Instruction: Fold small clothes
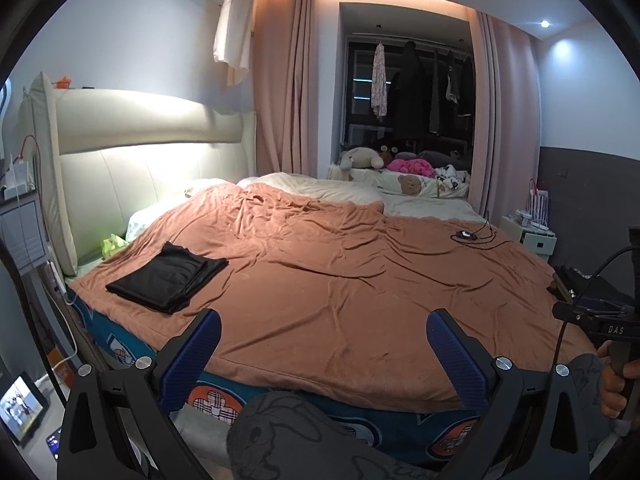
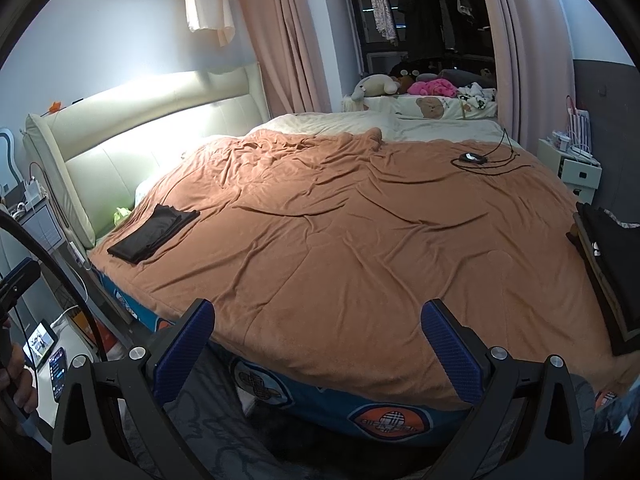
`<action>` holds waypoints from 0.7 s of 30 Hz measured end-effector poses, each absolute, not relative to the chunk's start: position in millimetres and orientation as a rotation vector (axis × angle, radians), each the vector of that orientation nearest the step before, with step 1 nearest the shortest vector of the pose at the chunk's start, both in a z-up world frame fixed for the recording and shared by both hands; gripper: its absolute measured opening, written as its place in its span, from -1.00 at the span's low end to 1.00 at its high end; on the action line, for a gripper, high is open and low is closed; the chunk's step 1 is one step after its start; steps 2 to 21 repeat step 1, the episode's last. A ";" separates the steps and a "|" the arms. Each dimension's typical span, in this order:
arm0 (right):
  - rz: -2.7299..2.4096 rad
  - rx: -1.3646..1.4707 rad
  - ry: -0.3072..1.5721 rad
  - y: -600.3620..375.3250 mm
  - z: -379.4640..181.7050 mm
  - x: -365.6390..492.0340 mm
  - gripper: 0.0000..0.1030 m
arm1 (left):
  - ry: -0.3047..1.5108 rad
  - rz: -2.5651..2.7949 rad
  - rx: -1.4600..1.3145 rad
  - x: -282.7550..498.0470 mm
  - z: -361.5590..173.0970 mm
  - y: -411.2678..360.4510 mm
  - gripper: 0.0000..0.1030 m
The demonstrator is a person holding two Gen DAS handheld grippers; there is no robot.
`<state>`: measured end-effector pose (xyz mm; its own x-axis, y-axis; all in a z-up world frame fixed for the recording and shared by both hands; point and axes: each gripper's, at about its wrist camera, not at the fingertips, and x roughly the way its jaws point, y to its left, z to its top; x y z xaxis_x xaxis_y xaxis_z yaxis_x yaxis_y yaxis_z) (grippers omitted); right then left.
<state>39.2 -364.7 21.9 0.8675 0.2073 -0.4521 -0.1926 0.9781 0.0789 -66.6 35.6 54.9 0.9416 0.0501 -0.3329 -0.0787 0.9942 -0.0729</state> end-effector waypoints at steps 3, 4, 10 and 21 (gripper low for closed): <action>0.210 0.029 0.476 -363.7 21.8 38.3 1.00 | 0.335 0.067 -0.085 -67.8 55.2 35.2 1.00; 0.210 0.029 0.476 -363.7 21.8 38.3 1.00 | 0.335 0.067 -0.085 -67.8 55.2 35.2 1.00; 0.210 0.029 0.476 -363.7 21.8 38.3 1.00 | 0.335 0.067 -0.085 -67.8 55.2 35.2 1.00; 0.210 0.029 0.476 -363.7 21.8 38.3 1.00 | 0.335 0.067 -0.085 -67.8 55.2 35.2 1.00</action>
